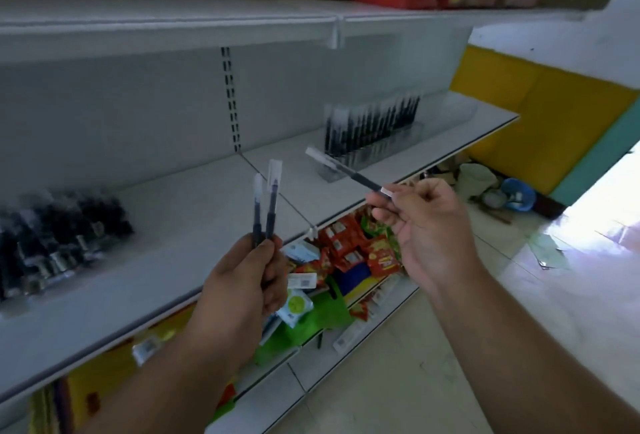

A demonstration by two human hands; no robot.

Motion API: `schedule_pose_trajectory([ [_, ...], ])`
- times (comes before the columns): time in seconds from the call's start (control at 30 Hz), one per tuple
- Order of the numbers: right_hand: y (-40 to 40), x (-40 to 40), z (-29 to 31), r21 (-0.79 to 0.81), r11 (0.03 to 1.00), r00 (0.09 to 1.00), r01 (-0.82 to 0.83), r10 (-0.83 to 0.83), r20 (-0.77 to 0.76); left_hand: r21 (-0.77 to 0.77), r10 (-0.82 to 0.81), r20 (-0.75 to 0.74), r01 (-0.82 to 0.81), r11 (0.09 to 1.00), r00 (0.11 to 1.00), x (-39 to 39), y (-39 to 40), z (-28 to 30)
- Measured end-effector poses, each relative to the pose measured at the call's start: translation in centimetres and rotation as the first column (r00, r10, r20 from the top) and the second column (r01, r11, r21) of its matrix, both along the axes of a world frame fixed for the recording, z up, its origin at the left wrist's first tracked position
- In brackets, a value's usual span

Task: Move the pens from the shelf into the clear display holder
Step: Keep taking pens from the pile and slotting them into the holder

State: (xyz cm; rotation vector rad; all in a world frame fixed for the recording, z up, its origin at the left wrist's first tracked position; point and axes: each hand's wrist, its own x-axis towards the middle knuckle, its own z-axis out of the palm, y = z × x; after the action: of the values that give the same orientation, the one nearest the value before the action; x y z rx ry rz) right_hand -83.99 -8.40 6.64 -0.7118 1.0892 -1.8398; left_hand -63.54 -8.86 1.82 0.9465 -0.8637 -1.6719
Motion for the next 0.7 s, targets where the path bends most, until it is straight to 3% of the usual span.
schedule_pose_trajectory([
  [0.23,-0.5,-10.3,-1.0,0.053,0.990,0.968,-0.129,0.114,0.224,-0.017,-0.047,0.062,0.049,0.999,0.997,-10.4,-1.0,-0.1],
  [0.47,-4.8,-15.2,-1.4,0.105,0.993,0.875,-0.046,-0.011,0.483,-0.103,-0.101,0.222,0.126,0.987,0.970,-15.9,-5.9,-0.1],
  [0.57,-6.8,-17.0,-1.0,0.100,0.994,0.865,-0.039,-0.016,0.502,-0.082,-0.141,0.237,0.164,0.983,0.961,-18.1,-8.8,0.2],
  [0.7,-8.7,-20.4,-0.5,0.094,0.984,0.919,-0.154,0.108,0.380,-0.109,-0.144,0.268,0.178,0.978,0.953,-21.1,-11.3,0.2],
])
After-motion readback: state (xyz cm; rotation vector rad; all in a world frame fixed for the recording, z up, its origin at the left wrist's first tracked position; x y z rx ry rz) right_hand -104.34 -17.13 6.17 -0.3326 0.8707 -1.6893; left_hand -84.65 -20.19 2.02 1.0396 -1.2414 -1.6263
